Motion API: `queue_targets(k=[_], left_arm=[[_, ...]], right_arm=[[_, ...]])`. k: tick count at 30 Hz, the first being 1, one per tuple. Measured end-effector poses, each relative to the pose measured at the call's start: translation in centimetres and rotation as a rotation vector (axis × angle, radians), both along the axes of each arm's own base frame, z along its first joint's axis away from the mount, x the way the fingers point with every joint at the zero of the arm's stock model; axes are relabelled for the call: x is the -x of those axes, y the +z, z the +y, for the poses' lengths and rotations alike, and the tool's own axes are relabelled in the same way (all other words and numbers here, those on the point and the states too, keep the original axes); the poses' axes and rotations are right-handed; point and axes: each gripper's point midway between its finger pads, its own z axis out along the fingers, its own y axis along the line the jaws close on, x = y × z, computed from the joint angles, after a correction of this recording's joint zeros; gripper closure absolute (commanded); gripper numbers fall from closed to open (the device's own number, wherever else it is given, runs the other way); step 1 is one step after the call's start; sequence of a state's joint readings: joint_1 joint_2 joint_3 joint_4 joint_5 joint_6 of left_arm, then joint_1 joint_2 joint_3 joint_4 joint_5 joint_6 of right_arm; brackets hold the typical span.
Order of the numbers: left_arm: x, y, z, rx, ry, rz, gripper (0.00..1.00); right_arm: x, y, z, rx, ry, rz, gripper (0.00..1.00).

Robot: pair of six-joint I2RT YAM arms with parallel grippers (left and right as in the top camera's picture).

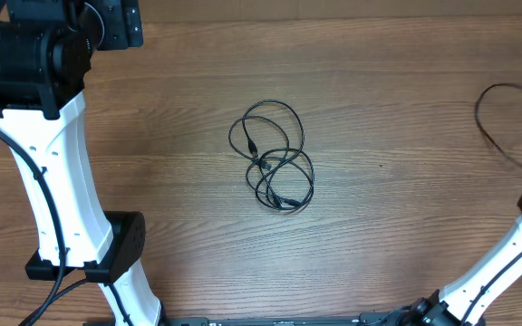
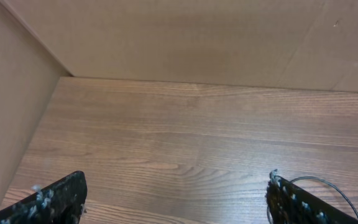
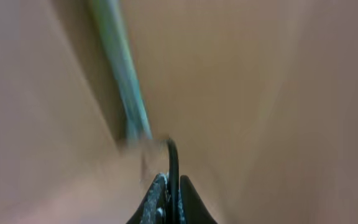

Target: Untangle cables

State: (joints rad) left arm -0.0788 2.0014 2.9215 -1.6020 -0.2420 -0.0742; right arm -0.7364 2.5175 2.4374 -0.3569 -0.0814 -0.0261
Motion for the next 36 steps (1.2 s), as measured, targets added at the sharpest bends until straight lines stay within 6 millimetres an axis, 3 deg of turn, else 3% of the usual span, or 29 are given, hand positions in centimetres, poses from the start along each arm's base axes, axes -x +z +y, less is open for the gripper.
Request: queue_targets(k=[2, 4, 9, 10, 11, 12, 16, 18, 22, 24, 27, 31, 34, 36], left_arm=[[0.0, 0.0, 0.0, 0.000, 0.000, 0.000, 0.10], [0.0, 0.0, 0.0, 0.000, 0.000, 0.000, 0.10], [0.0, 0.0, 0.0, 0.000, 0.000, 0.000, 0.11], [0.0, 0.0, 0.0, 0.000, 0.000, 0.000, 0.11], [0.0, 0.0, 0.0, 0.000, 0.000, 0.000, 0.11], [0.0, 0.0, 0.0, 0.000, 0.000, 0.001, 0.11], [0.2, -0.3, 0.0, -0.001, 0.000, 0.018, 0.10], [0.3, -0.5, 0.0, -0.002, 0.000, 0.027, 0.10], [0.3, -0.6, 0.0, -0.002, 0.000, 0.028, 0.10], [0.3, -0.6, 0.0, -0.002, 0.000, 0.028, 0.10], [0.3, -0.5, 0.0, -0.002, 0.000, 0.027, 0.10], [0.2, -0.5, 0.0, -0.002, 0.000, 0.024, 0.10], [0.2, -0.6, 0.0, -0.002, 0.000, 0.027, 0.09], [0.1, -0.7, 0.0, -0.002, 0.000, 0.030, 0.09]], right_arm=[[1.4, -5.5, -0.6, -0.113, -0.006, 0.091, 0.96], [2.1, -7.3, -0.5, -0.163, -0.006, 0.125, 0.96], [2.5, -8.3, 0.0, -0.212, 0.013, 0.146, 0.96], [2.5, -8.6, 0.3, -0.222, 0.018, 0.152, 0.75], [2.5, -8.7, 0.5, -0.229, 0.020, 0.156, 0.23], [2.5, -8.9, 0.7, -0.239, 0.025, 0.159, 0.00], [2.3, -9.6, 1.8, -0.270, 0.046, 0.182, 0.00], [2.0, -9.8, 2.6, -0.284, 0.076, 0.186, 0.07], [1.2, -8.8, 4.2, -0.308, 0.156, 0.158, 0.08], [1.4, -7.0, 5.2, -0.328, 0.169, 0.145, 0.07], [2.8, -2.8, 6.9, -0.398, 0.125, 0.117, 0.06], [6.5, 4.2, 9.7, -0.547, -0.040, 0.044, 0.04], [9.2, 6.2, 11.6, -0.671, -0.148, 0.028, 0.04], [11.1, 5.3, 12.9, -0.771, -0.233, 0.071, 0.04]])
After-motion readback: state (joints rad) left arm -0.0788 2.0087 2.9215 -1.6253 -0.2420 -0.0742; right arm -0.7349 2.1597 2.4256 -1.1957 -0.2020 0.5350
